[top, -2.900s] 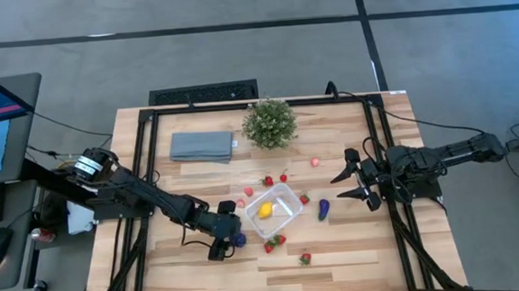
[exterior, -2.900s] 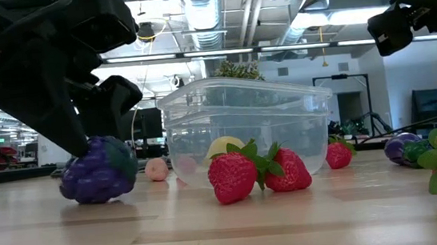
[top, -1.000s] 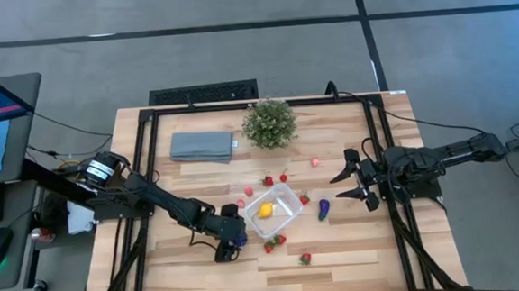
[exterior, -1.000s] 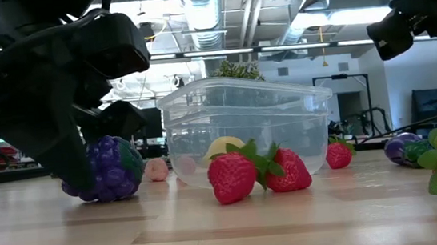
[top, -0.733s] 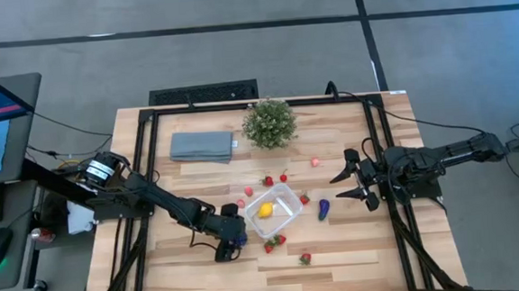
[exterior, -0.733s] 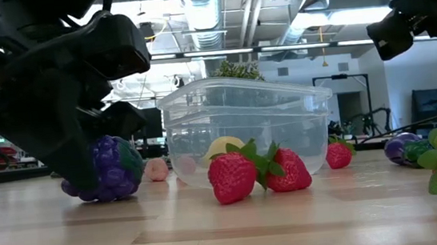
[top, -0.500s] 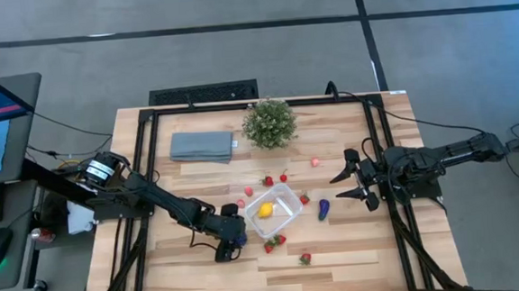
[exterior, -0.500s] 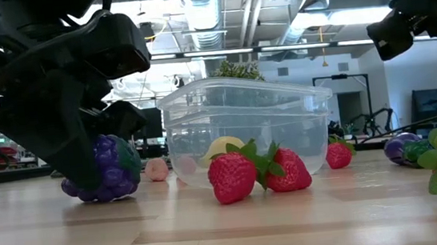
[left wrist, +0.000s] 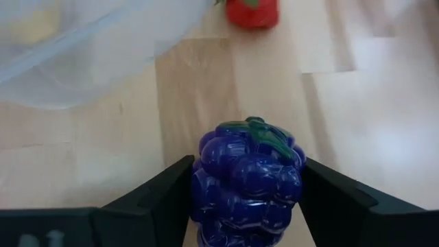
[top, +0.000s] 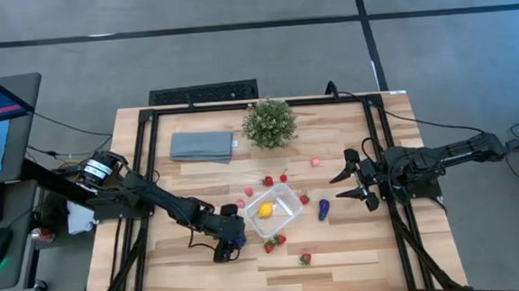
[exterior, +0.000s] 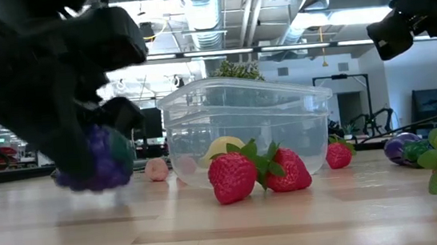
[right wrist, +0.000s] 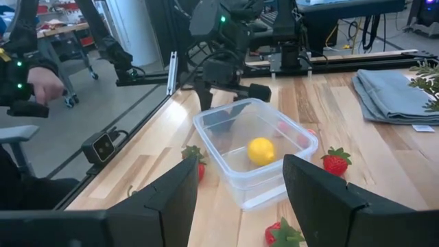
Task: Pick and placing Produce into tupperware
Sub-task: Put the grapes into the transparent bin
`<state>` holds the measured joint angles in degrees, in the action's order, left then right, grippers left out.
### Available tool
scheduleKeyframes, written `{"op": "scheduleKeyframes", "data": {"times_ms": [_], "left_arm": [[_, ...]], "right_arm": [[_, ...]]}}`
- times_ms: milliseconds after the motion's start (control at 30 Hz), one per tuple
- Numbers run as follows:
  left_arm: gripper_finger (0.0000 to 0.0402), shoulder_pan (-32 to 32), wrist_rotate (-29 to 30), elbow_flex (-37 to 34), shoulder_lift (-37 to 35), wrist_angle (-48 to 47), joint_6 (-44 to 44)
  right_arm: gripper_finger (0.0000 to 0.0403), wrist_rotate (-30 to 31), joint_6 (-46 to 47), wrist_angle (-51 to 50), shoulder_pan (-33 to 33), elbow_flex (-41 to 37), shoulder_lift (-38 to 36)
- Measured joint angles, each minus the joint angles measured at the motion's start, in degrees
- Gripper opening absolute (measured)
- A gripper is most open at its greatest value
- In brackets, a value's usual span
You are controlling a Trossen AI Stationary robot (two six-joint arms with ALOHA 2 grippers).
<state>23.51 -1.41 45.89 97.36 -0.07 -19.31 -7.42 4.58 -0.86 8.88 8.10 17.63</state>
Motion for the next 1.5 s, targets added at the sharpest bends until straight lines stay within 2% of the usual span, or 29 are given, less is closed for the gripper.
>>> {"op": "scheduleKeyframes", "data": {"times_ms": [233,533,700,1133,1300,1500], "left_arm": [[0.0224,0.15,0.71,0.0,-7.72,-1.62,-0.64],[0.0224,-0.18,10.61,0.0,-15.67,-0.71,6.09],[0.0224,-2.38,12.48,0.0,-15.71,3.28,11.42],[0.0224,-8.59,11.69,0.0,-15.62,14.27,22.56],[0.0224,-9.96,8.09,0.14,-12.5,20.76,24.43],[0.0224,-11.27,5.83,3.03,-5.9,20.53,24.76]], "right_arm": [[0.0238,0.02,0.0,0.0,-0.01,0.03,0.0],[0.0238,0.0,-0.02,0.0,0.0,0.04,-0.01],[0.0238,0.01,-0.02,0.0,0.0,0.04,0.0],[0.0238,0.0,-0.04,0.02,-0.01,0.04,0.0],[0.0238,0.0,-0.04,0.0,-0.02,0.04,-0.02],[0.0238,0.0,-0.04,-0.07,-0.02,0.04,-0.01]]}}
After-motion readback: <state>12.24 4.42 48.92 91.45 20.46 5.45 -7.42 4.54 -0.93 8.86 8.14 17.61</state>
